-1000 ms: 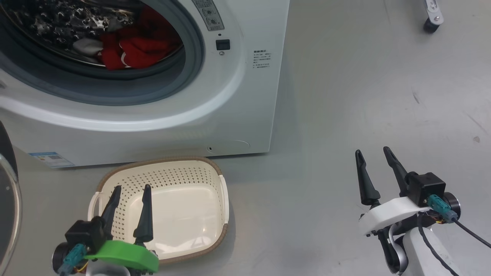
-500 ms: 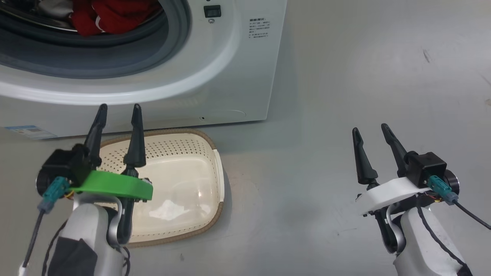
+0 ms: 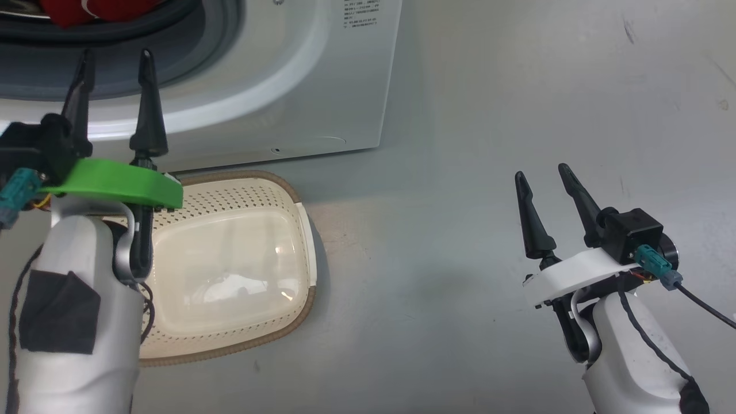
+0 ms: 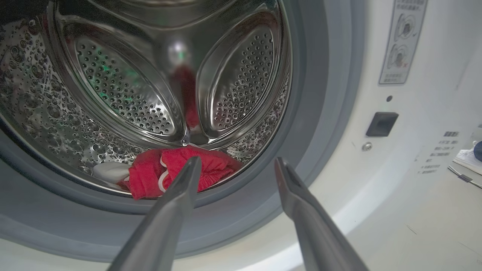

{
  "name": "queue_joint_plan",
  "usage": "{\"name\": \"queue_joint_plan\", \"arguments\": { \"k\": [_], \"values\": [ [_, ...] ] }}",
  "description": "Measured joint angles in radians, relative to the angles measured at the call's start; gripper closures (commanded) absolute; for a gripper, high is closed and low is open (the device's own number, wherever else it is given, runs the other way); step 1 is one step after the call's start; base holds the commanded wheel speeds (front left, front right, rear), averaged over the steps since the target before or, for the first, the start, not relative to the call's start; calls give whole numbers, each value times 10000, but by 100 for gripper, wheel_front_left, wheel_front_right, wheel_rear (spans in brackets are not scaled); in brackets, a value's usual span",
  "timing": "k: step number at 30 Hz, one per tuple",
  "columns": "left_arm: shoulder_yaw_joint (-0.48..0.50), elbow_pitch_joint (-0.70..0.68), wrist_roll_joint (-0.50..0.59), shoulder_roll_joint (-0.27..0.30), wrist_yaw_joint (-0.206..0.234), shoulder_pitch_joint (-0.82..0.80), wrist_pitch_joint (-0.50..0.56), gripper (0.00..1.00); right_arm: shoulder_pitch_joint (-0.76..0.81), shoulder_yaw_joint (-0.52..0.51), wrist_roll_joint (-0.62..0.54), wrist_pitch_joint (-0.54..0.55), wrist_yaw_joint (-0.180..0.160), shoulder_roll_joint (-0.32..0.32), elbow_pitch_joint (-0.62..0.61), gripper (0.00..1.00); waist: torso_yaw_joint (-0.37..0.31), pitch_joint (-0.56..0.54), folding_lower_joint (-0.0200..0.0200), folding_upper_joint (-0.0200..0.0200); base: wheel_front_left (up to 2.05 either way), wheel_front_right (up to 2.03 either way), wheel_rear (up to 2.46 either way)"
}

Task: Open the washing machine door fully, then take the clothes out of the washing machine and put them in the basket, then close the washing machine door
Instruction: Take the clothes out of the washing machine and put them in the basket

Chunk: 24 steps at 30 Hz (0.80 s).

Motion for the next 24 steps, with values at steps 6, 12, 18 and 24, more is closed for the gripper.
{"name": "queue_joint_plan", "arguments": {
  "k": [6, 12, 18, 24],
  "values": [
    [196, 437, 0, 307, 2, -1144, 357, 0, -211, 165, 136, 0, 35, -2, -15, 0, -286, 427, 0, 0, 0, 0, 0],
    [431, 1022, 0, 709, 19, -2188, 882, 0, -415, 364, 387, 0, 35, 0, -94, 0, -590, 882, 0, 0, 0, 0, 0],
    [535, 1685, -69, 872, 94, -3235, 1524, 0, -619, 539, 535, 0, 21, -2, -153, 0, -954, 1388, 1, 0, 0, 0, 0],
    [681, 2119, -105, 1089, 119, -4122, 1854, 0, -778, 708, 633, 0, 19, 0, -194, 0, -1229, 1749, 1, 0, 0, 0, 0]
  ]
}}
